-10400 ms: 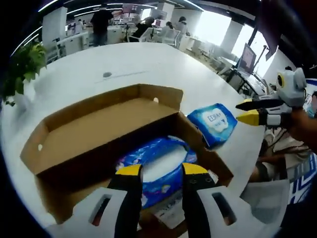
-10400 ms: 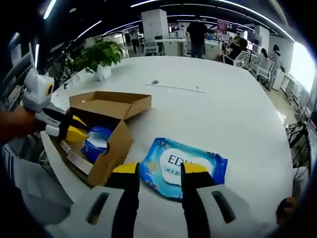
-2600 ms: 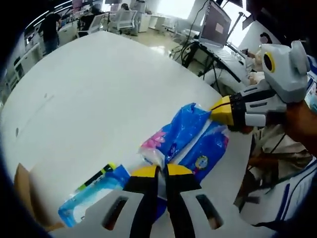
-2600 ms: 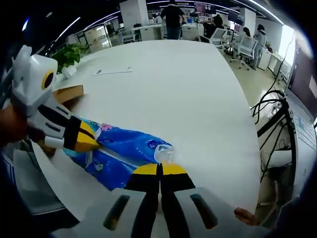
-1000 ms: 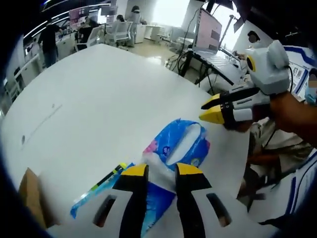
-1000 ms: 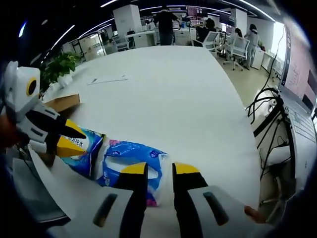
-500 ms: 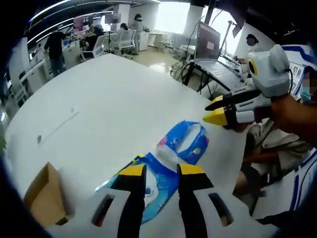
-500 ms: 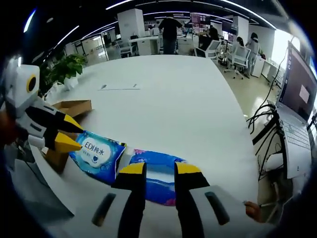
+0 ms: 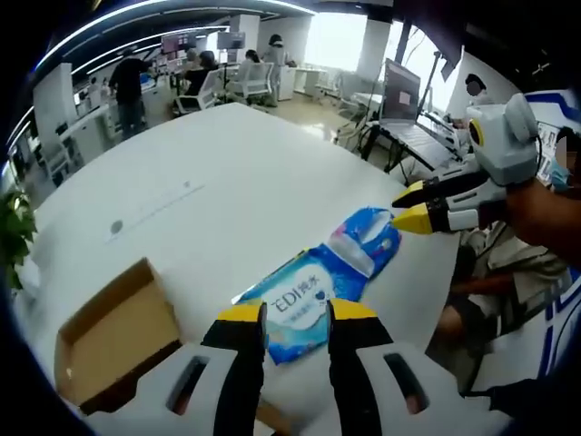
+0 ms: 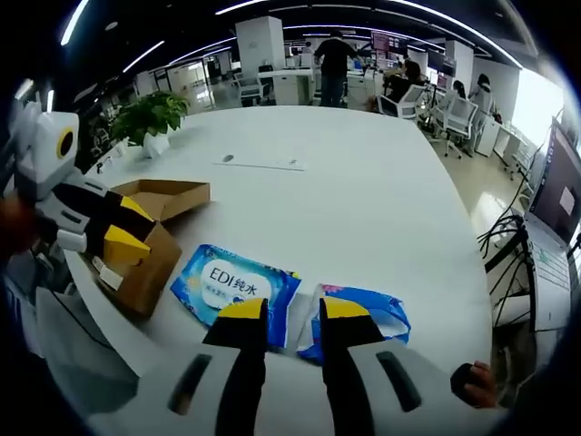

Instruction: Operate the shoe box by opening the lid, removing the specified soft item, and placing it in the target area until the item is outside and the box remains undamaged.

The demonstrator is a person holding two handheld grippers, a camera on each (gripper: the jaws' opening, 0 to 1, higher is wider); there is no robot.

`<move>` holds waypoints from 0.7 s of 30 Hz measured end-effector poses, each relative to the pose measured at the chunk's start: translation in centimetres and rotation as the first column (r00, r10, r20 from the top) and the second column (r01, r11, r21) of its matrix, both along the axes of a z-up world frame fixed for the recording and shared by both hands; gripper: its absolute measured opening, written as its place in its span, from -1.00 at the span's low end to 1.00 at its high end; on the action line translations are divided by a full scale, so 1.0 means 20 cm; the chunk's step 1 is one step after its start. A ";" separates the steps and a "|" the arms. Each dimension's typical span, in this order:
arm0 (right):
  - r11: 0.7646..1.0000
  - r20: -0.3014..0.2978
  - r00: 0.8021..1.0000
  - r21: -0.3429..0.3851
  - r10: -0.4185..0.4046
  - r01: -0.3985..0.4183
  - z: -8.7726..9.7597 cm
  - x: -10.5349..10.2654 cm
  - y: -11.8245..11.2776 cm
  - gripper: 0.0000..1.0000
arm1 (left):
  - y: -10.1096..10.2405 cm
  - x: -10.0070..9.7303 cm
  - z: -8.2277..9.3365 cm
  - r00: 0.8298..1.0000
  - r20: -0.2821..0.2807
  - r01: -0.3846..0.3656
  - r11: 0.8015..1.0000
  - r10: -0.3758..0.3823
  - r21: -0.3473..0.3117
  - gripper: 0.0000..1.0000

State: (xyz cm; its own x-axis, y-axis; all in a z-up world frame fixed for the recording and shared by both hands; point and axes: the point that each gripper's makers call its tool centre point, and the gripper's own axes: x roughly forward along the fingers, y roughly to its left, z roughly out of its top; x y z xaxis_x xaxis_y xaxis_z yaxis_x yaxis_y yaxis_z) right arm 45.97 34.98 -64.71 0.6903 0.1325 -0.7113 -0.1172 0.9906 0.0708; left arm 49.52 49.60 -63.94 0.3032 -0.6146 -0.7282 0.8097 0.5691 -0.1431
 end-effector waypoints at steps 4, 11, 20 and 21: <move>1.000 0.008 1.000 0.004 0.030 -0.030 0.02 0.02 0.14 -0.58 | 0.18 0.01 0.00 0.999 0.002 -0.034 0.999 0.034 0.002 -0.52; 0.996 0.006 0.996 0.012 0.087 -0.087 0.02 0.05 0.43 -0.59 | 0.47 0.03 -0.02 0.995 -0.008 -0.100 0.995 0.100 0.003 -0.53; 0.990 0.001 0.990 0.015 0.143 -0.143 0.01 0.09 0.68 -0.59 | 0.77 0.05 -0.06 0.988 -0.019 -0.153 0.988 0.154 0.015 -0.53; 0.989 -0.001 0.989 0.012 0.148 -0.148 0.01 0.10 0.70 -0.59 | 0.79 0.05 -0.07 0.987 -0.022 -0.156 0.988 0.156 0.019 -0.53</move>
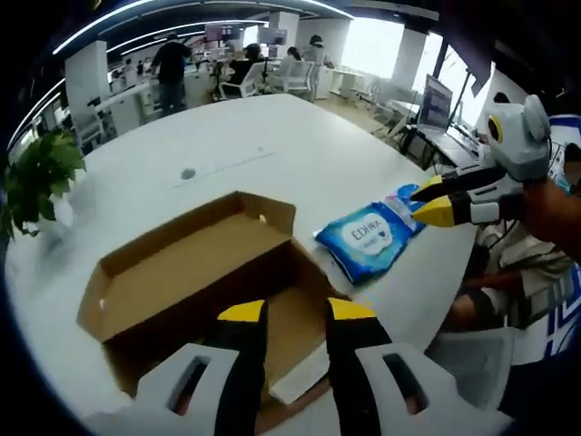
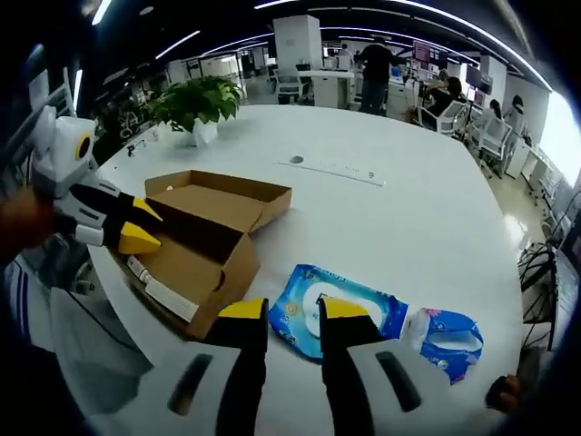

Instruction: Operate the shoe box by opening the lid, removing the specified soft item, and placing it in the target area until the item is outside and the box remains undamaged.

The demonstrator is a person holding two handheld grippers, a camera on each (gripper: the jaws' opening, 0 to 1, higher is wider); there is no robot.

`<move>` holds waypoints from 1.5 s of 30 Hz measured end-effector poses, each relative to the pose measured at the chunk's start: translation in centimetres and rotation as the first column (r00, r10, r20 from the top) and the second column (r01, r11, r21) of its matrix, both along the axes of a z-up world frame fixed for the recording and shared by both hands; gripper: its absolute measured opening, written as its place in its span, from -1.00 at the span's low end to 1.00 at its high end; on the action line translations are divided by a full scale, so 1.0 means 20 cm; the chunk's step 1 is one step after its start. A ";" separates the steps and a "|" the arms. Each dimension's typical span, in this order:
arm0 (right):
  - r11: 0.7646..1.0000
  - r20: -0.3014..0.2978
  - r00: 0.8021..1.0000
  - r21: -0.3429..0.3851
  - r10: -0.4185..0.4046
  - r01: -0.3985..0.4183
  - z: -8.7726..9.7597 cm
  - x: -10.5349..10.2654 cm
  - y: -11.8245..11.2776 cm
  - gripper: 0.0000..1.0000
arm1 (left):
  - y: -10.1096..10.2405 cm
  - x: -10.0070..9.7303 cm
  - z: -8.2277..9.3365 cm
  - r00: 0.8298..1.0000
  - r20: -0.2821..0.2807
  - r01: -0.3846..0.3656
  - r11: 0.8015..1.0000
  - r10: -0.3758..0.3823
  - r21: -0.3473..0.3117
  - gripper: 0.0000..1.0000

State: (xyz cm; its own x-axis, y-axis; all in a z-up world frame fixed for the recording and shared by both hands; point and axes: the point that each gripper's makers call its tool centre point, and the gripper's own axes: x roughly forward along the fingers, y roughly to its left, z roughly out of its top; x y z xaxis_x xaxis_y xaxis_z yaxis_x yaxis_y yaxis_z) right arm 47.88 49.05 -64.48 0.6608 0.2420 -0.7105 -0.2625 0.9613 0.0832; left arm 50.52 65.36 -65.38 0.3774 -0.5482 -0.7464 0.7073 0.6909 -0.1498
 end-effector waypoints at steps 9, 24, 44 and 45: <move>0.999 -0.004 0.999 -0.003 0.040 -0.040 0.00 0.04 0.18 -0.59 | 0.13 -0.02 -0.05 0.999 -0.033 -0.008 1.000 0.008 -0.001 -0.52; 0.994 -0.056 0.993 0.014 0.107 -0.106 -0.03 0.03 0.34 -0.59 | 0.21 -0.15 -0.17 0.956 -0.279 0.096 0.995 -0.096 -0.011 -0.54; 0.991 -0.094 0.986 0.000 0.136 -0.137 -0.08 0.00 0.37 -0.61 | 0.25 -0.24 -0.44 0.890 -0.455 0.075 0.996 -0.042 0.054 -0.74; 0.990 -0.099 0.985 0.002 0.139 -0.139 -0.08 -0.01 0.38 -0.61 | 0.24 -0.24 -0.44 0.889 -0.455 0.068 0.997 -0.040 0.047 -0.76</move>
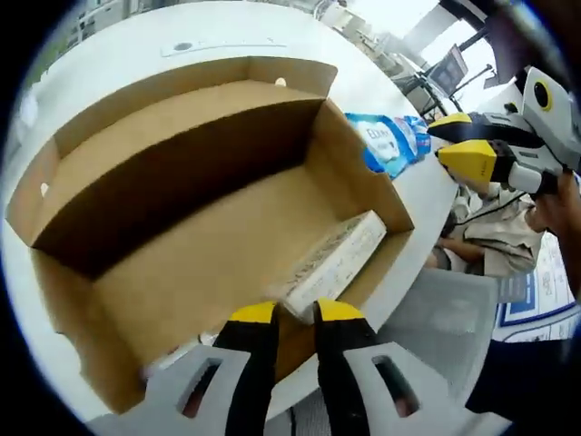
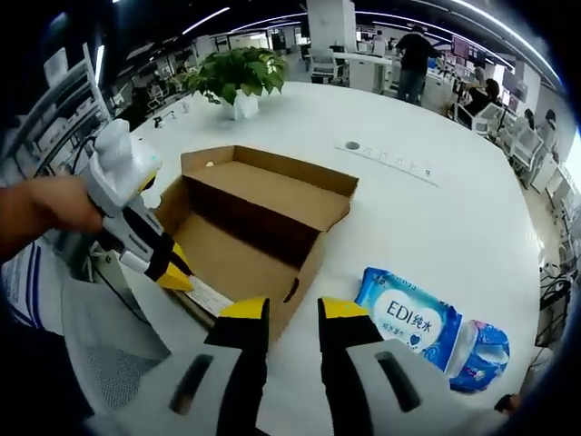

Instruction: Operate the shoe box by opening the lid, removing the specified soft item, and placing it in the target area until the item is outside and the box remains undamaged.

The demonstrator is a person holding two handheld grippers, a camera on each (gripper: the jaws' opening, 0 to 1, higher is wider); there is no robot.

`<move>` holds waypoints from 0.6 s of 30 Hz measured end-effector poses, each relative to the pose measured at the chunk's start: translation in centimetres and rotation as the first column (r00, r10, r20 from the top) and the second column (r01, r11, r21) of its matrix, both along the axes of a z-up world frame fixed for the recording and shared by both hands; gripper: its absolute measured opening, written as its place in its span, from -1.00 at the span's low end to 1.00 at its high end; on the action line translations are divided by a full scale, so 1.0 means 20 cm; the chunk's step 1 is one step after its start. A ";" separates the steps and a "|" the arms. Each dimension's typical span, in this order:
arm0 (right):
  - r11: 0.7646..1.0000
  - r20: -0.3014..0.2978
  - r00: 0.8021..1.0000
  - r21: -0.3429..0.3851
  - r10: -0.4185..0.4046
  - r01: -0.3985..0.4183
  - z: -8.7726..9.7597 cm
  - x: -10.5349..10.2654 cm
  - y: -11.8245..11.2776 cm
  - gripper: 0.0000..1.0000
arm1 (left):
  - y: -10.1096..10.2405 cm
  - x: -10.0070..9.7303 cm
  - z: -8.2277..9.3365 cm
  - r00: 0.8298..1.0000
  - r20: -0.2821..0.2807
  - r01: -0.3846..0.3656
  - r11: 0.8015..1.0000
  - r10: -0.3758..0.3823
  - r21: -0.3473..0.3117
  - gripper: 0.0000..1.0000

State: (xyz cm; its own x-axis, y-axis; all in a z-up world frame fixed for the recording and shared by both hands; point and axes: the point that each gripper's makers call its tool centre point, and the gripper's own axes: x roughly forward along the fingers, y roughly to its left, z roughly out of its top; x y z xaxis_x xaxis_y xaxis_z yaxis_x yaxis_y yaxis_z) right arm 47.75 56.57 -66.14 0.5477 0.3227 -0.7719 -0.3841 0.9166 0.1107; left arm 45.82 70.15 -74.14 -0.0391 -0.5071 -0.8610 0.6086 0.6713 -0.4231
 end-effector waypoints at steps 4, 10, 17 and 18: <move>1.000 -0.012 1.000 0.002 0.008 -0.008 -0.03 0.00 0.01 -0.61 | -0.01 0.01 0.00 1.000 -0.013 -0.011 1.000 0.010 -0.008 -0.75; 1.000 -0.022 1.000 0.004 0.022 -0.021 -0.05 0.01 0.04 -0.60 | -0.03 0.07 0.00 1.000 -0.002 -0.029 0.999 0.029 -0.028 -0.76; 0.991 -0.052 0.990 0.017 0.131 -0.130 -0.10 -0.01 0.16 -0.58 | -0.05 0.13 0.01 0.999 0.016 -0.047 0.998 0.048 -0.045 -0.75; 0.987 -0.056 0.986 0.003 0.159 -0.159 -0.11 -0.01 0.18 -0.57 | -0.05 0.12 0.01 0.999 0.011 -0.050 0.998 0.050 -0.048 -0.75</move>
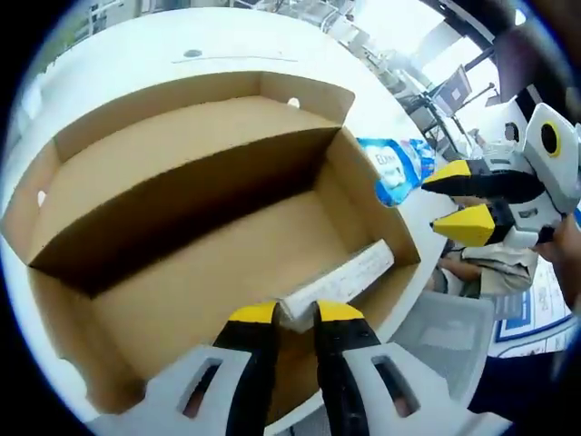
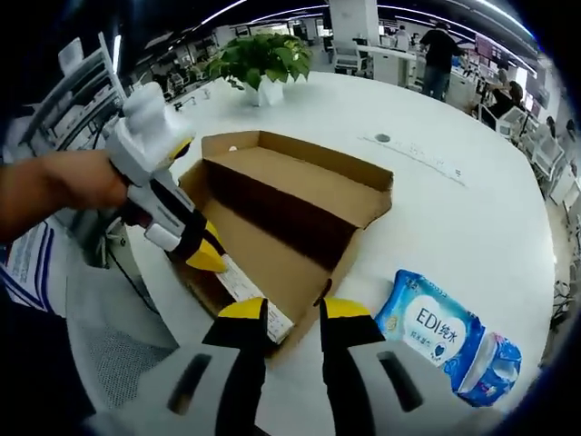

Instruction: Operate the shoe box by opening the lid, removing the specified soft item, and placing it in the target area until the item is outside and the box remains undamaged.

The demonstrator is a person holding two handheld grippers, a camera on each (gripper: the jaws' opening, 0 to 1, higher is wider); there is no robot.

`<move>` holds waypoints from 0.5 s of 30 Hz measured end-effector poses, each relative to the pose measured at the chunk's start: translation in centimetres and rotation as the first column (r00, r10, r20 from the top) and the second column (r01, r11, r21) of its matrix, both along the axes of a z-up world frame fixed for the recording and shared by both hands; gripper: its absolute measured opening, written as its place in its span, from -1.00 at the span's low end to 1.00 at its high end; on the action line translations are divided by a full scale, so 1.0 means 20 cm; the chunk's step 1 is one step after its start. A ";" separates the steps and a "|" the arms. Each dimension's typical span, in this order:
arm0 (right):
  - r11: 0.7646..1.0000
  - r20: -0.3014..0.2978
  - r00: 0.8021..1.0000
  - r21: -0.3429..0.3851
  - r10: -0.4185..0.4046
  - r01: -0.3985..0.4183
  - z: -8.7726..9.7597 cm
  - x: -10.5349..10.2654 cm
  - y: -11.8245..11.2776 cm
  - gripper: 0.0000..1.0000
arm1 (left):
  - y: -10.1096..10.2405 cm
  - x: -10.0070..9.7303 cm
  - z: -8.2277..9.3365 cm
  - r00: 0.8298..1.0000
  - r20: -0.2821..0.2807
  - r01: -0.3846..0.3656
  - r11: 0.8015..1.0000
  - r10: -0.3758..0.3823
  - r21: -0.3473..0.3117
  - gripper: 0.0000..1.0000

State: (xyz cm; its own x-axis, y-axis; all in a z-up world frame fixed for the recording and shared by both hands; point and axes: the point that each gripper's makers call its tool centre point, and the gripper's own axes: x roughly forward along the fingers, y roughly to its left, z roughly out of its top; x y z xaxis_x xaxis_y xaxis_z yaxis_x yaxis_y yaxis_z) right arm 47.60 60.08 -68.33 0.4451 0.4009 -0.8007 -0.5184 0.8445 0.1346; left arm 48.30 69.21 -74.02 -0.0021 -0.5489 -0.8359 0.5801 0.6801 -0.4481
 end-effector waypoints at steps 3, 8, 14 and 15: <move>0.997 -0.038 0.996 -0.005 0.075 -0.075 -0.05 0.00 0.07 -0.58 | 0.00 0.00 -0.01 1.000 -0.004 -0.008 1.000 0.008 -0.010 -0.74; 0.949 -0.119 0.942 0.000 0.314 -0.316 -0.14 -0.04 0.23 -0.55 | 0.01 0.00 -0.01 1.000 -0.005 -0.022 1.000 0.022 -0.022 -0.71; 0.864 -0.233 0.854 -0.090 0.466 -0.496 -0.27 -0.08 0.25 -0.60 | 0.01 0.00 -0.01 1.000 -0.009 -0.025 0.999 0.025 -0.028 -0.69; 0.860 -0.248 0.845 -0.078 0.474 -0.505 -0.28 -0.08 0.26 -0.63 | 0.01 0.00 -0.01 1.000 -0.009 -0.024 0.999 0.023 -0.028 -0.69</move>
